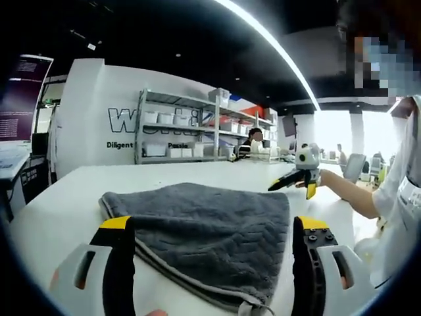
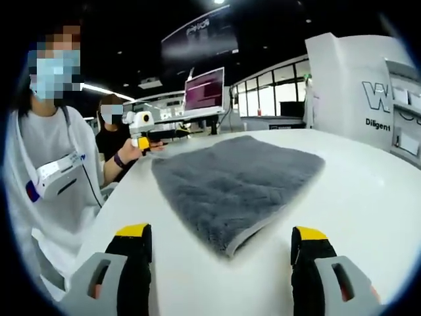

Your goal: Open the folded towel by lifting each exposed corner and separating the folded layers until the towel lies flat within the target outline without major curled edges

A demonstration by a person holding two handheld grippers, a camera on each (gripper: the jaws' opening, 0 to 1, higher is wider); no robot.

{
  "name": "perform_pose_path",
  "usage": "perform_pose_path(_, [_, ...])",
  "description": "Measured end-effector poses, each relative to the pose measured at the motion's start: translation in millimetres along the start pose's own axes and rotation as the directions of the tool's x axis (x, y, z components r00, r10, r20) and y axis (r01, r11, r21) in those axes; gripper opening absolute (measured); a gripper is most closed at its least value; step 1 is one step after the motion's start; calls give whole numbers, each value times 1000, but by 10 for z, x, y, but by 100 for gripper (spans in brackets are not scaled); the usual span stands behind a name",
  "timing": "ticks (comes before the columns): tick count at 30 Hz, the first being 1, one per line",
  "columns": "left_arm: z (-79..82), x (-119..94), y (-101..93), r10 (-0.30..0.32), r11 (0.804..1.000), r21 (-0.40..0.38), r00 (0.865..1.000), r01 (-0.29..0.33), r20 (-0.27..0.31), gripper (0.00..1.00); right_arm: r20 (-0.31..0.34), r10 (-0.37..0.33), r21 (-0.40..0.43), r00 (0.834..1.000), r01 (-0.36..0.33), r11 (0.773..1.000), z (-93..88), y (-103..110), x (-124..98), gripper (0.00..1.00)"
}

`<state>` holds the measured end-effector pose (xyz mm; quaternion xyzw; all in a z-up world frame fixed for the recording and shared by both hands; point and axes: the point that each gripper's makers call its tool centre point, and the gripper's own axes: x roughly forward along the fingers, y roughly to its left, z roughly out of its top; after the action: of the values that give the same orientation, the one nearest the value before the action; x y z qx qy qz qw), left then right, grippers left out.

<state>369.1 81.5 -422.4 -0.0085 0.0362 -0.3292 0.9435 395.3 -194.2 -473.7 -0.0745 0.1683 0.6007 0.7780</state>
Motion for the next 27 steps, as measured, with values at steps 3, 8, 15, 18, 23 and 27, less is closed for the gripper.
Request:
perform_pose_path(3, [7, 6, -25, -4, 1000, -2, 1000, 4, 3, 99, -1, 13, 4, 1000, -13, 1000, -5, 34, -9, 77])
perform_pose_path(8, [17, 25, -65, -9, 1000, 5, 1000, 9, 1, 99, -13, 14, 4, 1000, -14, 1000, -34, 30, -27, 60])
perform_pose_path(15, [-13, 38, -103, -3, 1000, -9, 1000, 3, -24, 99, -16, -2, 29, 1000, 2, 1000, -59, -8, -59, 38])
perform_pose_path(18, [-36, 43, -124, 4, 1000, -3, 999, -4, -43, 99, -41, -14, 23, 999, 15, 1000, -116, -42, -34, 32])
perform_pose_path(23, [-29, 38, -157, 6, 1000, 6, 999, -6, -52, 99, -55, 12, 25, 998, -11, 1000, -150, 5, 2, 25])
perform_pose_path(27, [1, 13, -168, 13, 1000, -5, 999, -13, -46, 99, -48, 24, 28, 999, -22, 999, -154, -8, 14, 12])
